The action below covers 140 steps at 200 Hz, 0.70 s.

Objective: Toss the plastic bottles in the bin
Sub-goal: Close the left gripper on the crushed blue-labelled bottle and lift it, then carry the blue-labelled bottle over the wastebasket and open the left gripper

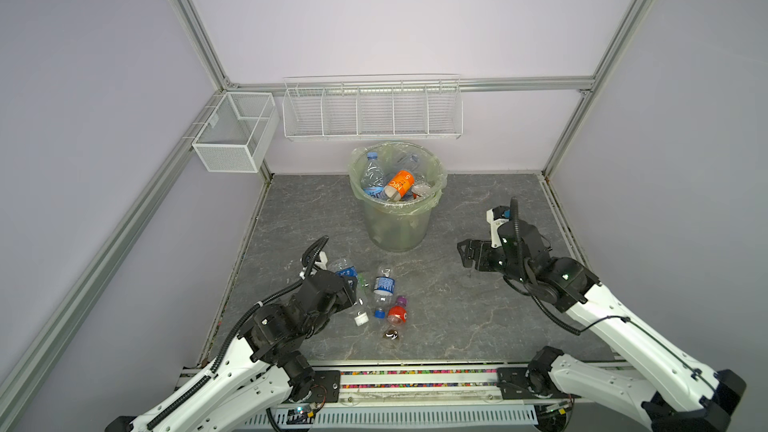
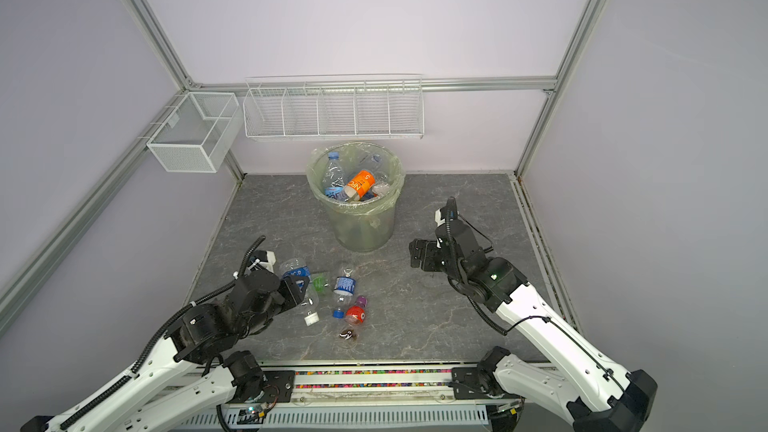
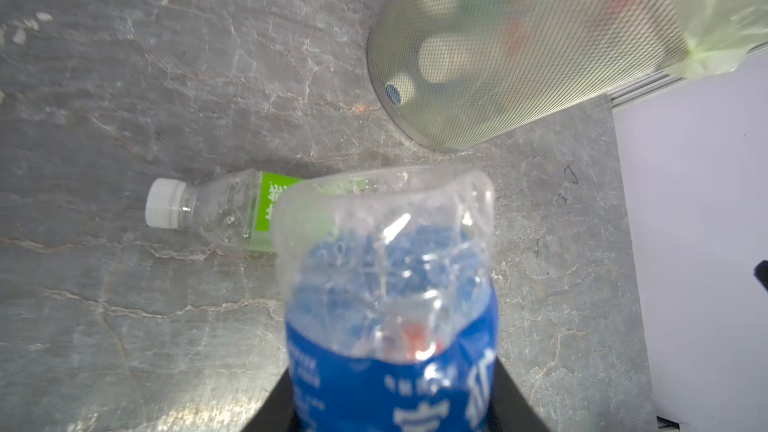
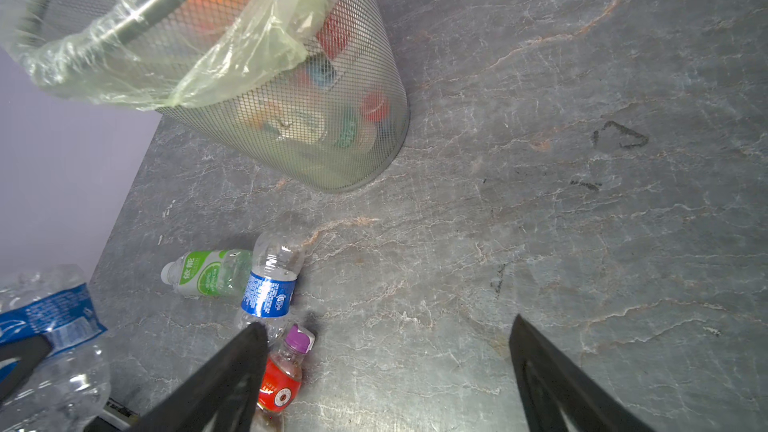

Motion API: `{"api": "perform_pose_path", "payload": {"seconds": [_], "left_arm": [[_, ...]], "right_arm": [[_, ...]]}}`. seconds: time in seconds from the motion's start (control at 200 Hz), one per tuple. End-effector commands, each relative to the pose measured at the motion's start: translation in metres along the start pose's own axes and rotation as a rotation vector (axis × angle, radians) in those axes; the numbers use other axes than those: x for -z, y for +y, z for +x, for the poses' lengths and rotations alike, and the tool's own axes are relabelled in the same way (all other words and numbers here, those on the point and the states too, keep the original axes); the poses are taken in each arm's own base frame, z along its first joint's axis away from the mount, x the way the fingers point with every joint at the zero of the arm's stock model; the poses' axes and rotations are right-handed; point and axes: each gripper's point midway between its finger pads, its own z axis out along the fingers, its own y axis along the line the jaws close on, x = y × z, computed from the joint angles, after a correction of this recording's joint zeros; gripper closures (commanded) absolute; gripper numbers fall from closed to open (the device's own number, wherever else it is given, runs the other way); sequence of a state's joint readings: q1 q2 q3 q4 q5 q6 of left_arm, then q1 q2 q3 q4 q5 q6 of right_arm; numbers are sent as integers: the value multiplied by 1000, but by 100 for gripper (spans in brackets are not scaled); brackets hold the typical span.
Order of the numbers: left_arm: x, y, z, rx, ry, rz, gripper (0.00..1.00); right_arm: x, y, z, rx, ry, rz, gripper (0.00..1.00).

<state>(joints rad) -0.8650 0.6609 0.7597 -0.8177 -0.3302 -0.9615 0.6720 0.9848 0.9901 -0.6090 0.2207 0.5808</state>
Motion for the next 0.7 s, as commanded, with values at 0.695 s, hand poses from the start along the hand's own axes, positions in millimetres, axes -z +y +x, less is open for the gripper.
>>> {"api": "perform_pose_path", "payload": {"seconds": [0.695], "left_arm": [[81,-130,-162,-368,-402,50,100]], "right_arm": [[17,-31,32,-50,0,39,6]]}}
